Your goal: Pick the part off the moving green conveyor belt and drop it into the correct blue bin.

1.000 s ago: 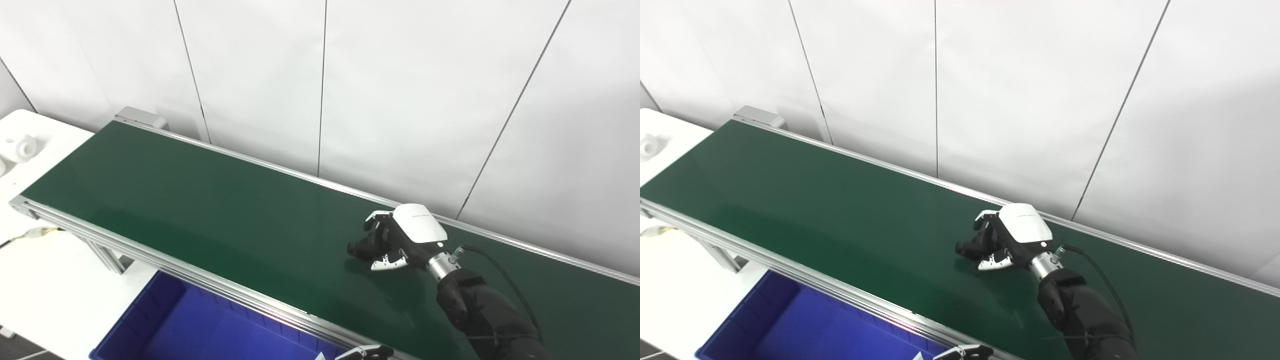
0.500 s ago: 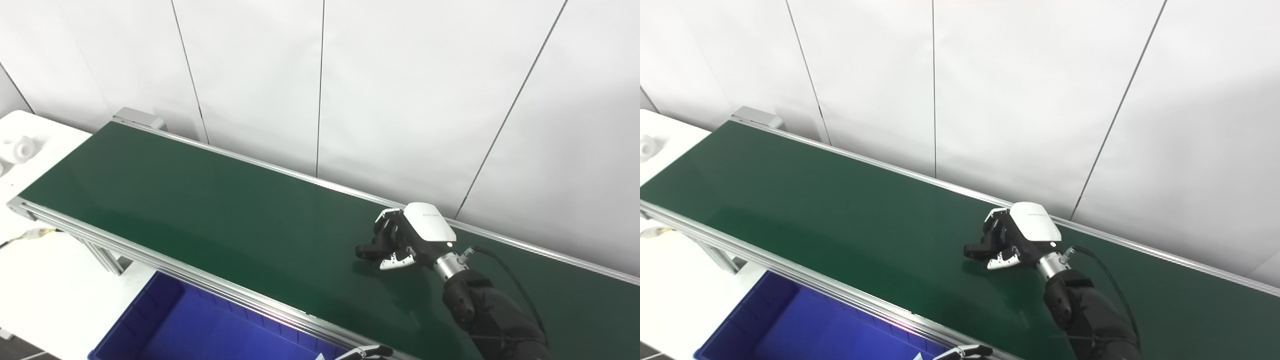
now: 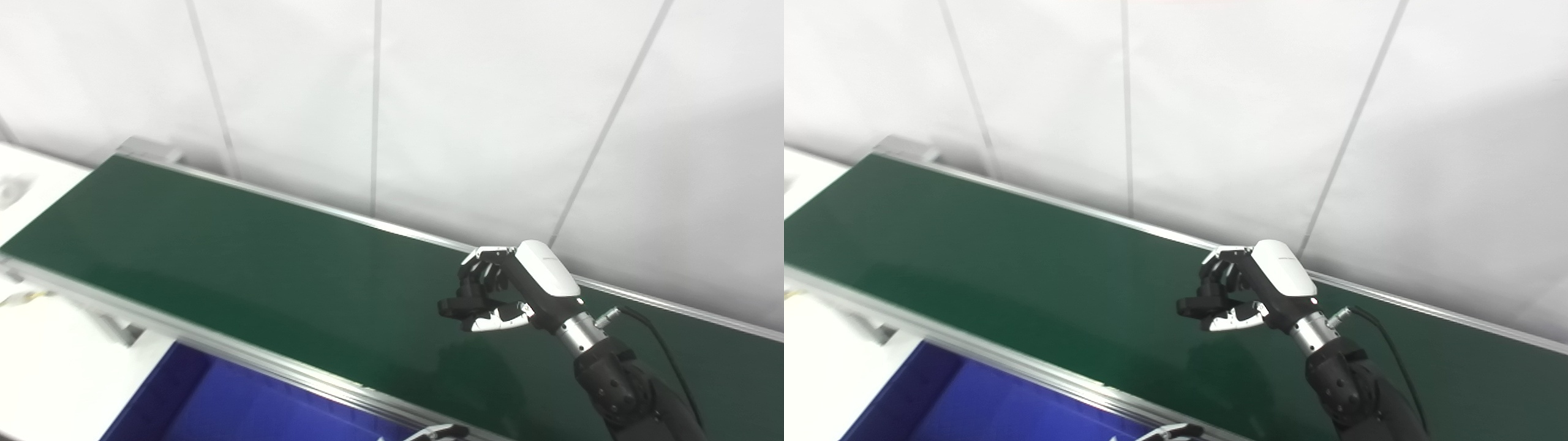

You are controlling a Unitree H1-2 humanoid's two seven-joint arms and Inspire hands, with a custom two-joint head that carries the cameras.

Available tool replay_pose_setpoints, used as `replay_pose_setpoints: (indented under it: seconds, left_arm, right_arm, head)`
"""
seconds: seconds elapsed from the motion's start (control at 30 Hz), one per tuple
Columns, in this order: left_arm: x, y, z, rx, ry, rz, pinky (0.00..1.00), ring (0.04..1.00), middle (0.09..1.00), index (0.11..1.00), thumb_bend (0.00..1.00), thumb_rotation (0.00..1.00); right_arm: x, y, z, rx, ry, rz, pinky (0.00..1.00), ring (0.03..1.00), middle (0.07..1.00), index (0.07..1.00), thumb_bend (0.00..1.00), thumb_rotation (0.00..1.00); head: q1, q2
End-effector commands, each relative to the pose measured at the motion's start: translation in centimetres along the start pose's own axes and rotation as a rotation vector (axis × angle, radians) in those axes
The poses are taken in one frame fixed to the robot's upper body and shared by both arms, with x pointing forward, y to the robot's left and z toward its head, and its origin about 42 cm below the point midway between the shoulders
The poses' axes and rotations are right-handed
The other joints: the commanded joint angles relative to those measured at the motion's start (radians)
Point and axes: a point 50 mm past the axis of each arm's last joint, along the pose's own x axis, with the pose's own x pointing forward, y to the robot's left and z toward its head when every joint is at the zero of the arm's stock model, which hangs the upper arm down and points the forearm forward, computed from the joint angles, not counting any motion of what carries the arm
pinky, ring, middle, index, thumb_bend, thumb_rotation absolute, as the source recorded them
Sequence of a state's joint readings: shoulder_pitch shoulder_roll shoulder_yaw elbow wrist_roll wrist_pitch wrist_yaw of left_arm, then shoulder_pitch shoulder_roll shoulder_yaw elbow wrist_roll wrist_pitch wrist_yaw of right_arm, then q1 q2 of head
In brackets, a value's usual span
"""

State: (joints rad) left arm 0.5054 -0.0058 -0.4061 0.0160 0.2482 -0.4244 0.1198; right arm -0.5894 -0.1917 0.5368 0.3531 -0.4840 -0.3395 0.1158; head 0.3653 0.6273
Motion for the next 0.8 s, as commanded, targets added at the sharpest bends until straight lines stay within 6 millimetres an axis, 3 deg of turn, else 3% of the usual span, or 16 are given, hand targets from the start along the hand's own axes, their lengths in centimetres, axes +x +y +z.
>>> replay_pose_setpoints:
  seconds: [0.0,0.2,0.33,0.77]
  left_arm:
    - [0.0,-3.7,2.3,-0.09,-0.067,-0.049,0.74,0.783,0.778,0.83,0.8,0.87]
    - [-0.6,-2.4,2.5,-0.102,-0.062,-0.048,0.77,0.8,0.794,0.854,0.78,0.83]
    - [-0.9,-1.4,2.7,-0.083,-0.083,-0.052,0.81,0.815,0.805,0.873,0.76,0.86]
    - [-2.0,2.6,4.8,-0.053,-0.096,-0.043,0.89,0.854,0.837,0.913,0.74,0.98]
  right_arm:
    - [-0.5,-2.2,1.9,0.024,-0.039,-0.063,0.3,0.388,0.484,0.538,0.51,0.0]
    - [-4.6,-3.7,3.3,0.081,-0.01,-0.113,0.3,0.387,0.481,0.542,0.51,0.0]
    - [-6.9,-3.9,3.9,0.099,0.02,-0.139,0.28,0.382,0.482,0.544,0.51,0.0]
    - [-16.7,-2.6,6.9,0.131,0.156,-0.213,0.3,0.393,0.481,0.547,0.51,0.0]
  head:
    - [-0.031,0.01]
    - [-0.12,0.048]
    - [-0.176,0.081]
    - [-0.339,0.223]
